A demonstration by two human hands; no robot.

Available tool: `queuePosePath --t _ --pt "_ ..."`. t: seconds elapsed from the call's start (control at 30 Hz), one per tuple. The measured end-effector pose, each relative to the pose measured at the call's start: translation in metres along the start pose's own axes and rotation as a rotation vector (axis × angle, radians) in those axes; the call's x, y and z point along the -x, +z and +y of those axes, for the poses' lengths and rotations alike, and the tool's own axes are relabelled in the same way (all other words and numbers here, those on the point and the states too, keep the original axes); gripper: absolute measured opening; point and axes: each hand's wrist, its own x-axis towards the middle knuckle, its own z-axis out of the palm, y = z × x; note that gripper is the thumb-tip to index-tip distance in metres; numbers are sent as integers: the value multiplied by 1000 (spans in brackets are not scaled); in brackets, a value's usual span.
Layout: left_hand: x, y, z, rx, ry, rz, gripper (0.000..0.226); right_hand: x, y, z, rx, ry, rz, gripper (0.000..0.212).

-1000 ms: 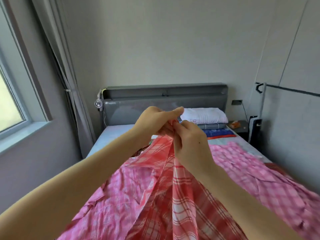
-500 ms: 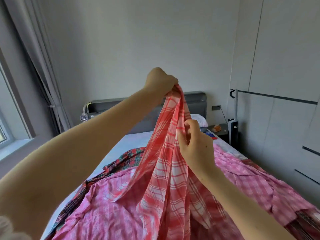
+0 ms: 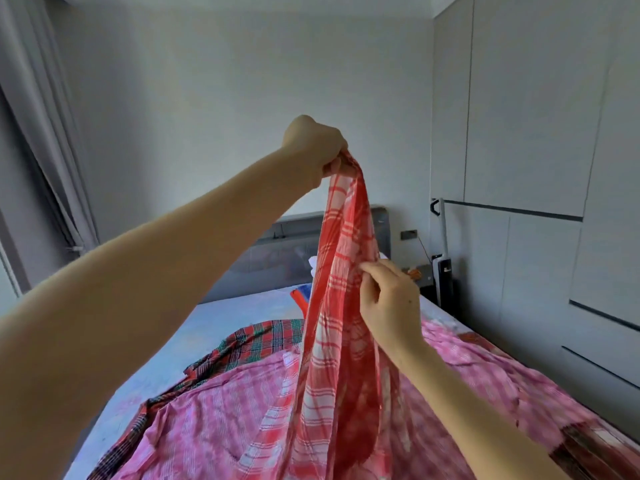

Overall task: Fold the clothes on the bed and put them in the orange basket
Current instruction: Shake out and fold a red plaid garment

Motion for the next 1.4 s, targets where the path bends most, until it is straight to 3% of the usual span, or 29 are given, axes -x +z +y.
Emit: queuePosePath --t 0.13,0.37,0.47,0.63,0.7,0.8,0.93,1.0,1.03,1.07,1.1,1.2,1.27,1.4 --pt "-3 18 1 45 -45 5 18 19 0 -1 -202 239 -241 35" --pt "-8 25 1 75 -27 82 27 22 2 2 -39 244 -100 22" --pt "-14 7 -6 58 -17 158 31 23 -9 7 -42 196 -95 6" --pt "-21 -46 -47 -96 -91 280 25 -5 -46 20 -25 219 -101 26" --pt "-7 -63 -65 -193 -110 261 22 -27 -62 21 -65 225 -113 16" --pt "18 -79 -86 -158 -101 206 22 -52 -81 6 -173 210 -109 9" --pt "44 -96 -118 -115 -204 152 12 -48 -63 -12 -393 392 -380 20" --pt "45 -97 -138 -525 -327 18 15 -38 -47 -13 -419 481 -532 27" --pt "48 -97 -151 -876 -304 -38 25 -30 -39 -15 -414 494 -592 28" --pt "56 -90 -158 -1065 -235 -35 34 -24 -33 -16 -403 498 -634 28" --pt "63 -81 -164 -1110 -141 -28 39 -19 -27 -18 -389 500 -669 28" --pt "93 -31 -165 -707 162 -133 36 -6 -16 -25 -396 513 -750 9" --pt "103 -7 -169 -472 190 -275 33 -2 -15 -28 -418 536 -770 12" --pt "98 4 -182 -531 137 -241 22 4 -24 -22 -495 606 -769 14"
